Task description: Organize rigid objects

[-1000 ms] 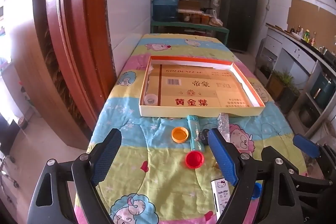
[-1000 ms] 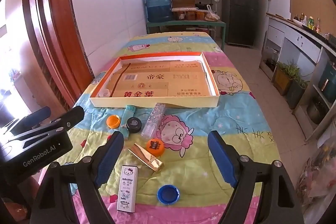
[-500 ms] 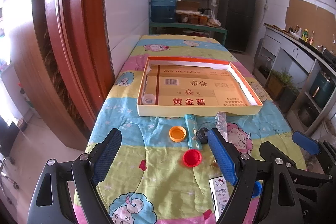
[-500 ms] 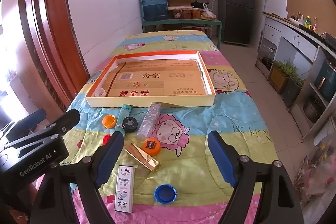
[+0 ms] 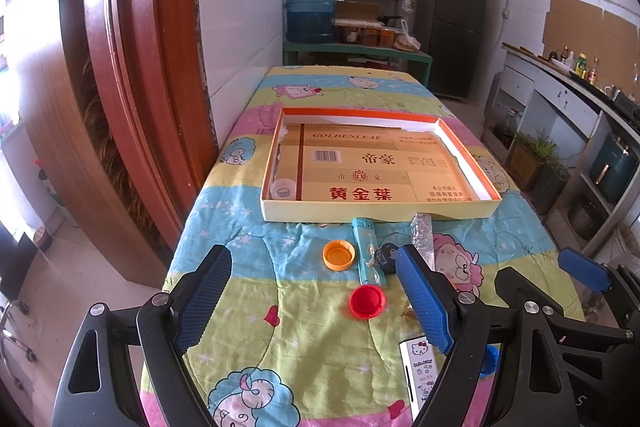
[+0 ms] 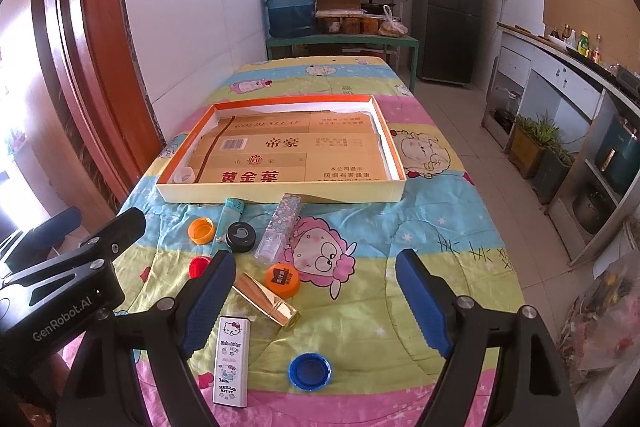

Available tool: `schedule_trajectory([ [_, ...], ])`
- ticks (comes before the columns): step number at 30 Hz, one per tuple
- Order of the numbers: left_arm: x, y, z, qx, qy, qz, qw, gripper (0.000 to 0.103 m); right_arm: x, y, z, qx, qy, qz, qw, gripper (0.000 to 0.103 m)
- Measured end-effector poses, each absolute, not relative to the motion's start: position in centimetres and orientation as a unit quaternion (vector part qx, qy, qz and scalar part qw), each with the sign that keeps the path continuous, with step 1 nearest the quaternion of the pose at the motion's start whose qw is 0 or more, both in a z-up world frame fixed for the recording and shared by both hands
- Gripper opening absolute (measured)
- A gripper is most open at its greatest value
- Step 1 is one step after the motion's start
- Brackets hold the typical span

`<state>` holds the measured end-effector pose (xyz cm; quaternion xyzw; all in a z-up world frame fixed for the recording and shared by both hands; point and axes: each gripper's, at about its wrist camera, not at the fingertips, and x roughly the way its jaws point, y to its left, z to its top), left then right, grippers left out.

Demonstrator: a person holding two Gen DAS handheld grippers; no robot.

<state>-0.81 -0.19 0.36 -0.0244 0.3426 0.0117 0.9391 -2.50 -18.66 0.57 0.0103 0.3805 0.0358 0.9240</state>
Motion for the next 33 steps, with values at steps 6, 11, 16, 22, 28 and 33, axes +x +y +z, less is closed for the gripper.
schedule_trajectory([
  [6,-0.79,-0.3,0.25,-0.026,0.344,0.01,0.939,0.085,-2.4,-18.6,0.43,0.01,0.384,0.035,0.923,0.082],
  [11,-0.82,-0.37,0.17,-0.026,0.343,0.01,0.939,0.085,-2.4,-18.67,0.4,0.008,0.382,0.033,0.924,0.082],
  [16,-0.73,-0.37,0.0,-0.026,0.344,0.009,0.939,0.085,-2.38,-18.68,0.41,0.007,0.385,0.031,0.923,0.082],
  [22,-0.67,-0.26,-0.17,-0.028,0.346,0.008,0.938,0.085,-2.36,-18.71,0.35,0.006,0.385,0.03,0.922,0.082],
  [28,-0.66,-0.22,-0.21,-0.028,0.346,0.008,0.938,0.085,-2.33,-18.62,0.32,0.007,0.385,0.03,0.922,0.082],
  [33,-0.65,-0.04,-0.41,-0.031,0.348,0.009,0.937,0.085,-2.31,-18.61,0.31,0.007,0.385,0.029,0.922,0.082],
])
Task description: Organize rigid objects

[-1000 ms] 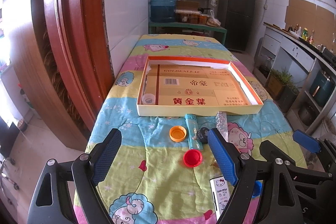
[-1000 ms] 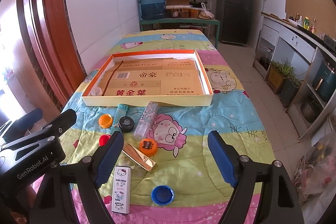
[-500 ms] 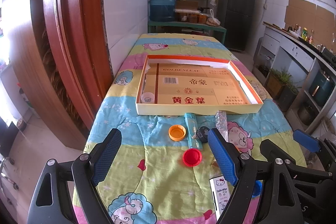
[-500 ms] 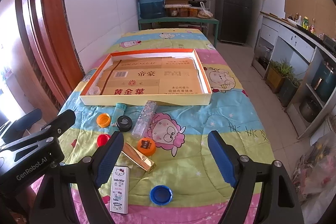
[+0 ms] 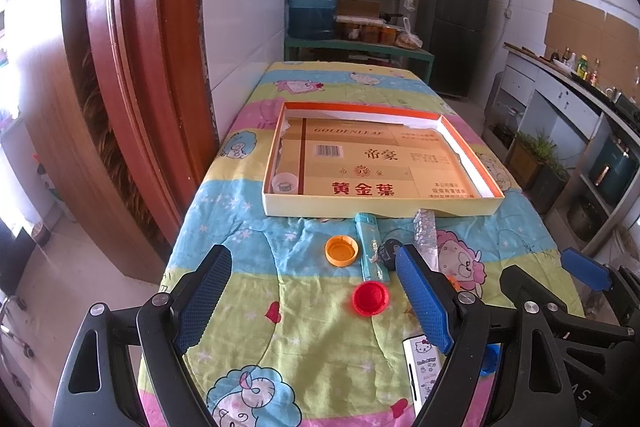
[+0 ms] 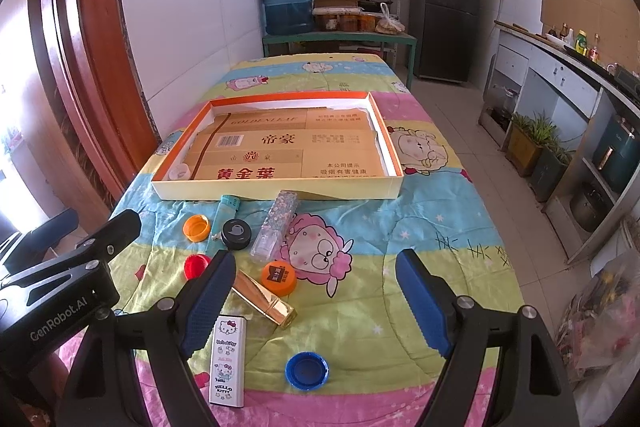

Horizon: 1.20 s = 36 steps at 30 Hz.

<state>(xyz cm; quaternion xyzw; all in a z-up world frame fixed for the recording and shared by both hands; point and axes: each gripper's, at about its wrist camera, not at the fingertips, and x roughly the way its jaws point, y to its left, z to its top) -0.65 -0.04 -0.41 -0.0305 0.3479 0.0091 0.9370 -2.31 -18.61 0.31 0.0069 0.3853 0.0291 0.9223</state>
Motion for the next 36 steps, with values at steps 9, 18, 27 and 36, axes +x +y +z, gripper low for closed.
schedule_trajectory([
  [9,-0.3,0.6,-0.8,-0.035,0.354,0.011,0.935,0.085,-2.2,-18.9,-0.1,0.012,0.391,0.025,0.92,0.082],
  [18,-0.2,0.6,-1.0,-0.034,0.355,0.01,0.934,0.085,-2.1,-18.9,-0.2,0.012,0.392,0.023,0.919,0.082],
  [27,0.0,0.7,-1.9,-0.032,0.365,0.009,0.93,0.085,-1.9,-20.1,-0.9,0.024,0.398,0.008,0.917,0.082],
  [36,0.1,0.8,-4.1,-0.026,0.393,-0.022,0.919,0.085,-2.0,-20.5,-3.2,0.026,0.432,0.045,0.9,0.082],
])
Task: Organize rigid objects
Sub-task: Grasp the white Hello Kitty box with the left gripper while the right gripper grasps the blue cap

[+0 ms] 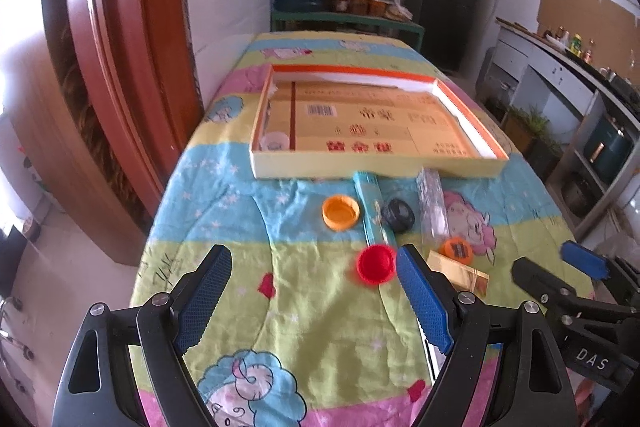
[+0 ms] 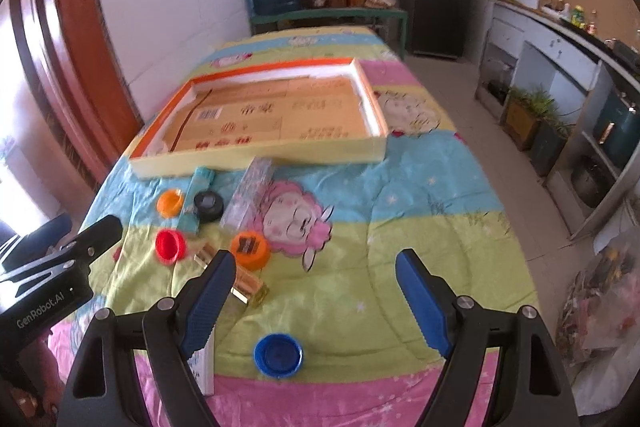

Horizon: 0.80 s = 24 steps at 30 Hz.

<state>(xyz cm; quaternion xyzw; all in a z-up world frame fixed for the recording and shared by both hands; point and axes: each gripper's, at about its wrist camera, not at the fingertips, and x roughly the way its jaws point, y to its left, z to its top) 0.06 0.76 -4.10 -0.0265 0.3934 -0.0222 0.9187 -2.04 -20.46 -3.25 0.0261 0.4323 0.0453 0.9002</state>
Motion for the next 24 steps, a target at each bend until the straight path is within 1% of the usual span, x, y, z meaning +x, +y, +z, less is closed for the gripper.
schedule_trajectory([
  [5,-0.9,1.0,-5.3,-0.029,0.404,-0.036,0.914,0.085,-2.4,-19.8,-4.8,0.009,0.454,0.105,0.885,0.081],
  [9,-1.8,0.8,-5.2,-0.03,0.4,-0.05,0.915,0.085,-1.4,-19.1,-5.8,-0.009,0.469,0.149,0.871,0.074],
  [12,-2.5,0.5,-4.9,-0.022,0.392,-0.052,0.918,0.085,-0.4,-18.5,-6.2,-0.033,0.474,0.166,0.864,0.065],
  [13,-2.7,0.4,-4.8,-0.021,0.392,-0.053,0.918,0.085,-0.3,-18.4,-6.3,-0.036,0.477,0.17,0.862,0.064],
  [18,-3.1,0.0,-5.1,-0.022,0.397,-0.062,0.915,0.085,-2.0,-18.6,-6.1,-0.043,0.476,0.179,0.86,0.064],
  [24,-3.3,-1.1,-5.2,-0.015,0.398,-0.081,0.914,0.085,-4.7,-17.8,-6.7,-0.081,0.472,0.161,0.863,0.064],
])
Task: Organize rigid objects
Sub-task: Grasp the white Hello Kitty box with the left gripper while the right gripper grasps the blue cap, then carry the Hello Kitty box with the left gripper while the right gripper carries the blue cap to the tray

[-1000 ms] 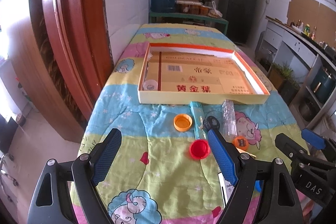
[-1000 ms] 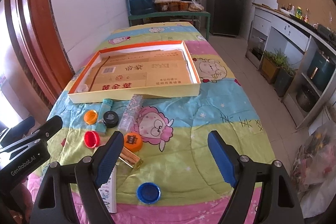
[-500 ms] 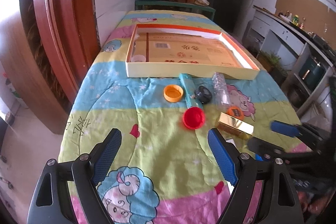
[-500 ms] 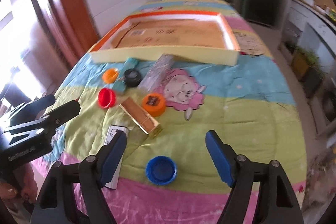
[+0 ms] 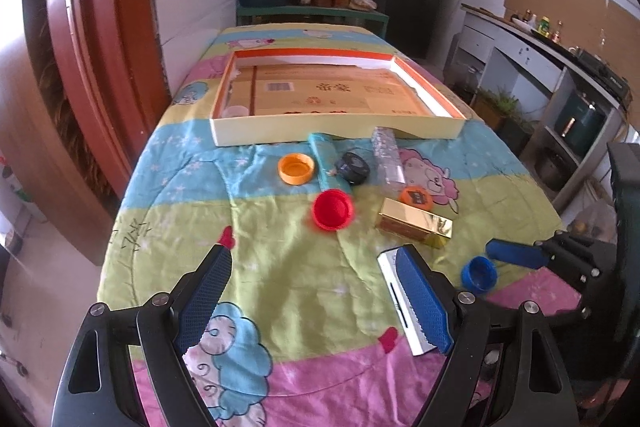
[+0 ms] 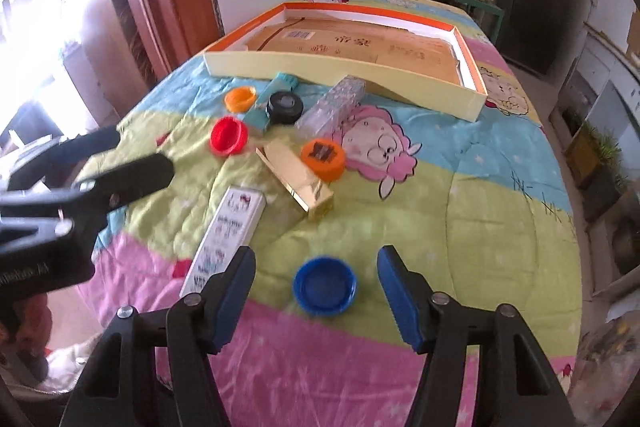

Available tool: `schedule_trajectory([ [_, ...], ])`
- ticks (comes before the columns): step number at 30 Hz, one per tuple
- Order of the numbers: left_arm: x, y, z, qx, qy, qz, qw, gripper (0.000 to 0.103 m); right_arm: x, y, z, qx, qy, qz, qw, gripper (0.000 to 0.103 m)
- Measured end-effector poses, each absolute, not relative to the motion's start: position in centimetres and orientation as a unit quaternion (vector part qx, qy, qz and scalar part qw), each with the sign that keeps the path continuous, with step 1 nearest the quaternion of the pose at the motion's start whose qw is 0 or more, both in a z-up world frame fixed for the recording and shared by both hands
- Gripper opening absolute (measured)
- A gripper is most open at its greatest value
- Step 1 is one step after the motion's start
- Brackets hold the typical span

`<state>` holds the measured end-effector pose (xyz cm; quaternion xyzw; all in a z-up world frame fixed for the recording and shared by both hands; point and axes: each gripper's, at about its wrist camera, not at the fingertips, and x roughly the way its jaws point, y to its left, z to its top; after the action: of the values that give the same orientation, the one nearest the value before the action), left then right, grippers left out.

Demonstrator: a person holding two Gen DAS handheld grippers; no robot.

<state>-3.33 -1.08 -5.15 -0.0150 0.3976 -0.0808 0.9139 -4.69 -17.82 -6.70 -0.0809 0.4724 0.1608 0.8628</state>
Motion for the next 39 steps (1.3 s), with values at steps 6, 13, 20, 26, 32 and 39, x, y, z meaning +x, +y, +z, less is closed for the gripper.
schedule_trajectory([
  [6,-3.5,-2.4,-5.8,-0.008,0.407,-0.098,0.908,0.085,-5.9,-18.1,-6.9,-0.083,0.467,0.156,0.867,0.04],
  [13,-3.5,-5.0,-7.1,0.012,0.426,-0.122,0.896,0.085,-6.4,-19.2,-6.8,-0.063,0.465,0.157,0.869,0.03],
  [20,-2.6,-6.1,-8.6,0.014,0.453,-0.101,0.886,0.07,-7.3,-20.5,-6.4,-0.058,0.461,0.139,0.875,0.03],
  [26,-3.1,-7.3,-8.8,0.026,0.449,-0.1,0.887,0.042,-7.6,-21.7,-6.1,-0.041,0.456,0.134,0.879,0.03],
  [32,-3.0,-5.6,-8.5,-0.011,0.453,-0.11,0.885,0.027,-7.6,-21.7,-5.5,-0.03,0.445,0.144,0.884,0.03],
  [39,-2.9,-4.1,-7.3,-0.026,0.439,-0.105,0.892,0.026,-6.8,-20.9,-4.7,-0.02,0.433,0.16,0.887,0.03],
])
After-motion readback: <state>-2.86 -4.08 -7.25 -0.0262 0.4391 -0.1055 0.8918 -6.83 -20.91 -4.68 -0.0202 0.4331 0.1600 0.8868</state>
